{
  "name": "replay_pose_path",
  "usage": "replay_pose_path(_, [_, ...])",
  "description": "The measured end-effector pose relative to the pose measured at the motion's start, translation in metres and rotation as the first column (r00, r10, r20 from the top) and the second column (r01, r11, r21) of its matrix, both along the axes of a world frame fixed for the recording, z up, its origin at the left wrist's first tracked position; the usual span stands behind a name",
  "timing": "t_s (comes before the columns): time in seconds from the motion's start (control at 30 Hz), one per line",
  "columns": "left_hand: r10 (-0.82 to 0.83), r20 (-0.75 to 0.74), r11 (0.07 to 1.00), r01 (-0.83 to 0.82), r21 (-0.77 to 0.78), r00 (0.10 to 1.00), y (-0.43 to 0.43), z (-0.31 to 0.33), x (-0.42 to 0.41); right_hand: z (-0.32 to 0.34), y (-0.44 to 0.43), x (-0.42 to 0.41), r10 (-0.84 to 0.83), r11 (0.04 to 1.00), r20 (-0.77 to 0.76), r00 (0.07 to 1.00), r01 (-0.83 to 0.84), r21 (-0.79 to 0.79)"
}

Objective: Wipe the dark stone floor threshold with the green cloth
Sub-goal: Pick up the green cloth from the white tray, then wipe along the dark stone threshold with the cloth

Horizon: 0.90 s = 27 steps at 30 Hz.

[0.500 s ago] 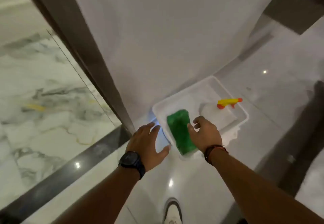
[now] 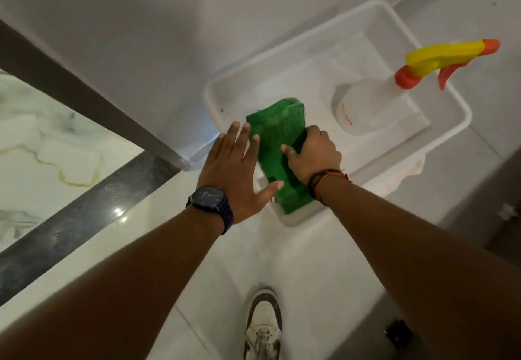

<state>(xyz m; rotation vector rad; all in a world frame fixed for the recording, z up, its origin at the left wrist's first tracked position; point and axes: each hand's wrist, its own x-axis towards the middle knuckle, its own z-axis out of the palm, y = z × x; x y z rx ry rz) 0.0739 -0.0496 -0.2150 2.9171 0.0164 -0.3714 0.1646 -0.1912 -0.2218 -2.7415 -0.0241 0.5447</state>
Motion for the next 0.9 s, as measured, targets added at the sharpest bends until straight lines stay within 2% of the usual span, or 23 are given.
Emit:
replay_pose_path(0.13, [0.027,0.032,0.994,-0.024,-0.103,0.999,0.009,0.011,-0.005,0.017,0.006,0.002,-0.009,0.989,-0.026,1.0,0.013,0.146])
replay_pose_path(0.23, [0.11,0.067,0.978,-0.096,-0.183,0.992,0.033,0.034,-0.016,0.058,0.024,-0.01,0.067,0.971,0.085,0.994,-0.084,0.224])
replay_pose_path(0.33, [0.197,0.09,0.965,-0.177,-0.192,0.976,0.073,0.053,-0.039,0.097,0.053,-0.034,0.106,0.922,0.216,0.971,-0.178,0.344])
replay_pose_path(0.47, [0.369,0.048,0.915,-0.354,-0.193,0.928,0.131,0.053,-0.103,0.109,0.105,-0.092,0.232,0.862,0.237,0.943,-0.313,0.399])
replay_pose_path(0.6, [0.473,0.008,0.871,-0.467,-0.151,0.881,0.174,0.002,-0.196,0.044,0.17,-0.152,0.29,0.851,0.088,0.953,-0.299,0.431])
replay_pose_path(0.77, [0.592,-0.092,0.796,-0.599,-0.091,0.801,0.222,-0.135,-0.297,-0.103,0.246,-0.193,0.287,0.884,-0.131,0.949,-0.21,0.419])
replay_pose_path(0.9, [0.72,-0.138,0.676,-0.732,-0.082,0.68,0.247,-0.251,-0.342,-0.212,0.297,-0.198,0.304,0.904,-0.144,0.942,-0.238,0.354])
